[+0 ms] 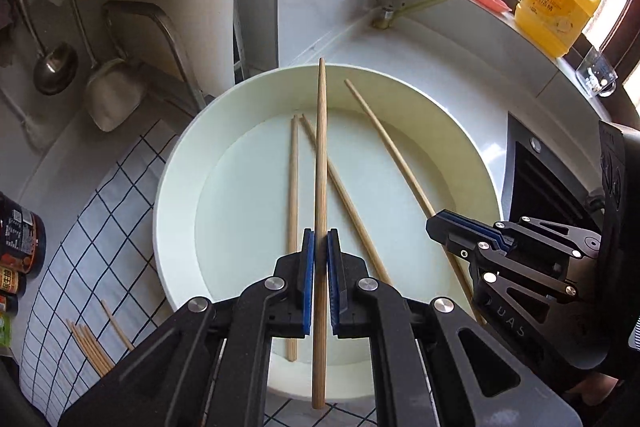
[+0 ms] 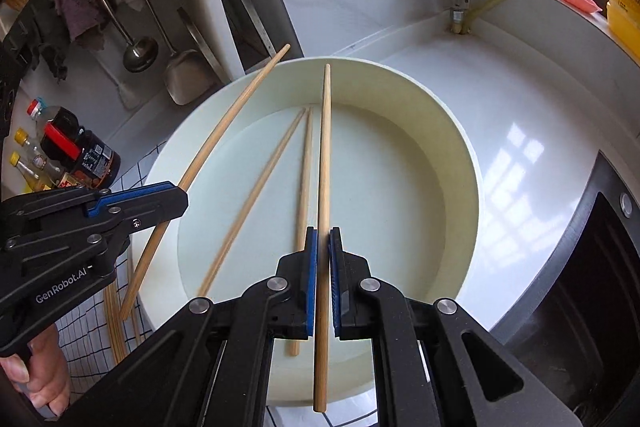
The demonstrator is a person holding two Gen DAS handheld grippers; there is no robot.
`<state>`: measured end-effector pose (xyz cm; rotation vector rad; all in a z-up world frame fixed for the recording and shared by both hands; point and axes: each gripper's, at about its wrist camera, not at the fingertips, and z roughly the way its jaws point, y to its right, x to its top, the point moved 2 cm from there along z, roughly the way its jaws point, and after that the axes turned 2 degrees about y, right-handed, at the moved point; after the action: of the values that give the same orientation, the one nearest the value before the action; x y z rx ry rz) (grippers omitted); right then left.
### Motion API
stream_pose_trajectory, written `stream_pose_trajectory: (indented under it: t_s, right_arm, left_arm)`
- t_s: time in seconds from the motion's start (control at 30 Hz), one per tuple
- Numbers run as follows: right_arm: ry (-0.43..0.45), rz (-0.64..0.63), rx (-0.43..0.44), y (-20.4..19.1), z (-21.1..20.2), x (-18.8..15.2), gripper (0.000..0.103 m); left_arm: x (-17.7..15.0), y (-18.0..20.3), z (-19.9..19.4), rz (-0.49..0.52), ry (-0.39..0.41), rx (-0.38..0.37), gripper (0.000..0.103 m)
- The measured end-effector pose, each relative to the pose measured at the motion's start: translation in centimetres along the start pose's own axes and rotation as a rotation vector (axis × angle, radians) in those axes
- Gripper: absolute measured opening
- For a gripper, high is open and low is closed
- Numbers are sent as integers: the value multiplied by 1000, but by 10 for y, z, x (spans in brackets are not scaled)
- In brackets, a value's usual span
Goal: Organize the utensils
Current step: 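Carry the chopstick in the left tool to the basin while the right tool carries its own, then open the left tool inside the basin while the right tool releases its chopstick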
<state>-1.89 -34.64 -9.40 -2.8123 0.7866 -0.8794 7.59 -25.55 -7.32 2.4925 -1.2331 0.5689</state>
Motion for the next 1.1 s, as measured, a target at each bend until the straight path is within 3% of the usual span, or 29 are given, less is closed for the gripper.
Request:
stream_pose_trajectory:
  t_s: [0.27,0.5,0.57,0.63,0.7,0.8,0.9,1.1]
  right_arm:
    - [-46,16,-1,5,28,6,6]
    - [-55,19,-8,11,36,11,6]
    - [-56,14,-6,10,36,12,7]
    - [-37,11,-19,11,33,14,14]
    - [-25,5,-25,12,29,14,14]
    - [-16,-2,-31,13,23,14,14]
    - [-12,-2,-25,12,17,12,17]
    - [3,-22,-7,1,4,6,21]
  left_arm:
    - [5,-7,46,6,-96,6,7]
    - [9,-12,55,2,-116,17,8]
    - [10,-13,54,-2,-113,32,15]
    - [10,-16,48,-13,-99,40,45]
    - [12,-20,40,-28,-63,52,62]
    - [13,-25,29,-46,-45,74,63]
    - [10,-32,17,-79,-23,89,70]
    - [-7,-43,-5,-114,-7,108,71]
